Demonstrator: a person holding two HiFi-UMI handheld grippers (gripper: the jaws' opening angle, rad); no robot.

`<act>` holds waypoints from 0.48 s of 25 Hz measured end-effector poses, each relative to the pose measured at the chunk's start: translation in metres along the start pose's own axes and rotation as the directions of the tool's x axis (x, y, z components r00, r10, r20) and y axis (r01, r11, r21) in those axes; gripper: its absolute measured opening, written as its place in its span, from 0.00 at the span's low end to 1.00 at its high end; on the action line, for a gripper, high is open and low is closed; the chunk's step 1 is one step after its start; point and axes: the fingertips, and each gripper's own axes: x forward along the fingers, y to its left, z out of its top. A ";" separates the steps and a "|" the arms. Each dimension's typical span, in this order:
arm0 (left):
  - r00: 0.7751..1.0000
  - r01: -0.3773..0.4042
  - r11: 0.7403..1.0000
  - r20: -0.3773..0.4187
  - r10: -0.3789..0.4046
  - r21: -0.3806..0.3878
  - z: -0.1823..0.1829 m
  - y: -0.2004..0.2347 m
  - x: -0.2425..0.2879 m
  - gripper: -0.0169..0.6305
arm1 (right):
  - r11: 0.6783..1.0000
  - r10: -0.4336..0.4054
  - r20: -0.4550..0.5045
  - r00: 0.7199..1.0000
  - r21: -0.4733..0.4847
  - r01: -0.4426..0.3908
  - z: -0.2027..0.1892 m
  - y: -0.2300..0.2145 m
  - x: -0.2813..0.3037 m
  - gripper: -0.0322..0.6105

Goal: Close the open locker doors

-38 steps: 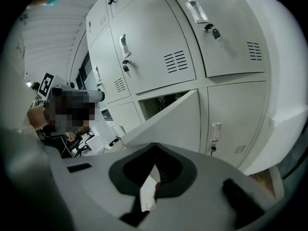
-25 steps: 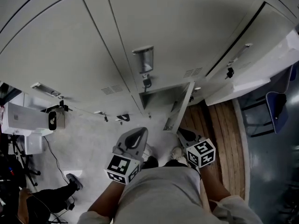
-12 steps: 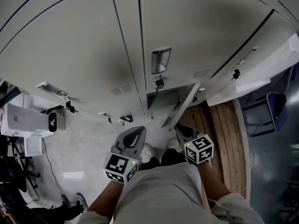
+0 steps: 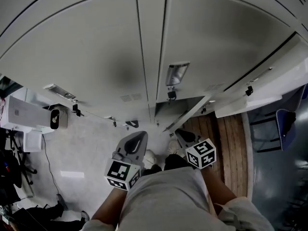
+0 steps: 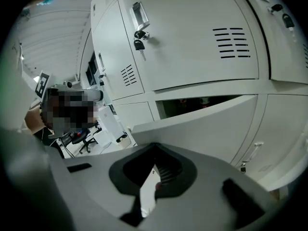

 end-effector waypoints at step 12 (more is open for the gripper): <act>0.990 -0.135 0.989 0.034 0.137 -0.055 0.011 0.017 0.002 0.05 | 0.990 0.113 -0.036 0.993 -0.081 -0.115 0.026 -0.008 0.026 0.09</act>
